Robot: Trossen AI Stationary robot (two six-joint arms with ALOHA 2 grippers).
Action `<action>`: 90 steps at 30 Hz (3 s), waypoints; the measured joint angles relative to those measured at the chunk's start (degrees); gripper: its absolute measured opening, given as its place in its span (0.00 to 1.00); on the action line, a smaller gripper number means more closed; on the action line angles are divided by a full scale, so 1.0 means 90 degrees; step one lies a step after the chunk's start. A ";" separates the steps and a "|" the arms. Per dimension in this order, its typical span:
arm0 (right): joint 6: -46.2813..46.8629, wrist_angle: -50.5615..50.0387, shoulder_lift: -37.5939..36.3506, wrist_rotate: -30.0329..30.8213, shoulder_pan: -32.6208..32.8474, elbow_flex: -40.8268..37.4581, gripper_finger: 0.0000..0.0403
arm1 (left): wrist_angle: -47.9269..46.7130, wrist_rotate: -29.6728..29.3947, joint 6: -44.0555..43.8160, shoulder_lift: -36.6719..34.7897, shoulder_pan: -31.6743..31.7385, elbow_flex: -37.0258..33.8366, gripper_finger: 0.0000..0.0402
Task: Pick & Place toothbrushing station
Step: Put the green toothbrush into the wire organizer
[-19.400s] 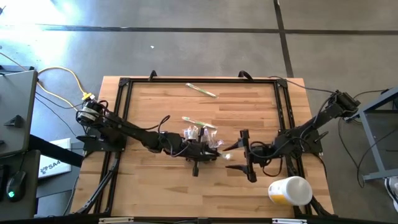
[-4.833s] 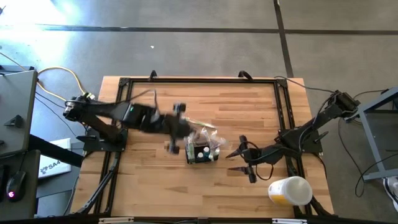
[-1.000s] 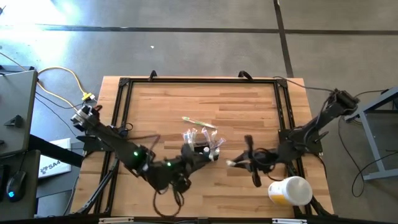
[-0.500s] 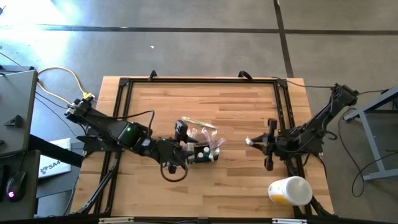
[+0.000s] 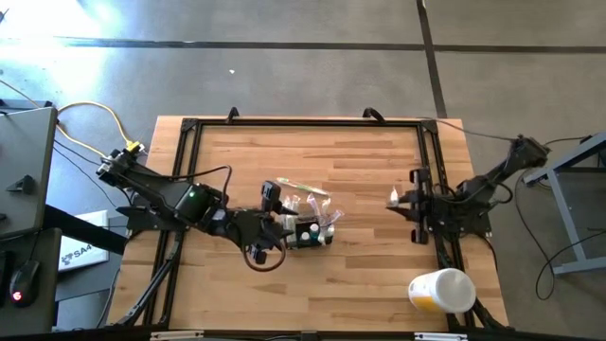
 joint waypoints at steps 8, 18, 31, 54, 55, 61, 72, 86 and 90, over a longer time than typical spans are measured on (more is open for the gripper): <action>-0.0585 0.2102 0.0904 -0.2357 -0.0914 -0.0033 0.03 | -0.0255 -0.0326 -0.0549 -0.0307 0.0000 -0.0002 0.53; 0.0104 0.1420 0.0236 -0.2755 -0.1546 0.0178 0.03 | -0.1359 -0.0352 -0.1299 -0.0522 0.0000 -0.0002 0.53; 0.0578 0.2542 0.1561 -0.3546 -0.1666 0.0173 0.03 | -0.2158 -0.0235 -0.1258 -0.0665 0.0000 0.0000 0.53; 0.1052 0.4855 0.4008 -0.4463 -0.1666 0.0173 0.03 | -0.0040 0.1056 -0.0959 -0.3086 0.0724 -0.2960 0.53; 0.1052 0.5048 0.4159 -0.4527 -0.1666 0.0173 0.03 | 0.0256 0.1055 -0.0959 -0.3215 0.0721 -0.3254 0.53; 0.1154 0.6041 0.5072 -0.4658 -0.1881 0.0173 0.03 | 0.1958 0.1049 -0.1100 -0.3581 0.0707 -0.4588 0.53; 0.2076 0.7292 0.6632 -0.5331 -0.2763 0.0279 0.03 | 0.2815 0.1103 -0.1438 -0.3524 0.0707 -0.5234 0.53; 0.1980 0.7273 0.7390 -0.5636 -0.2984 0.0853 0.03 | 0.2926 0.1229 -0.1651 -0.3304 0.0707 -0.5270 0.53; 0.2001 0.7294 0.7660 -0.5691 -0.3109 0.0853 0.03 | 0.2924 0.1259 -0.1679 -0.3230 0.0707 -0.5273 0.53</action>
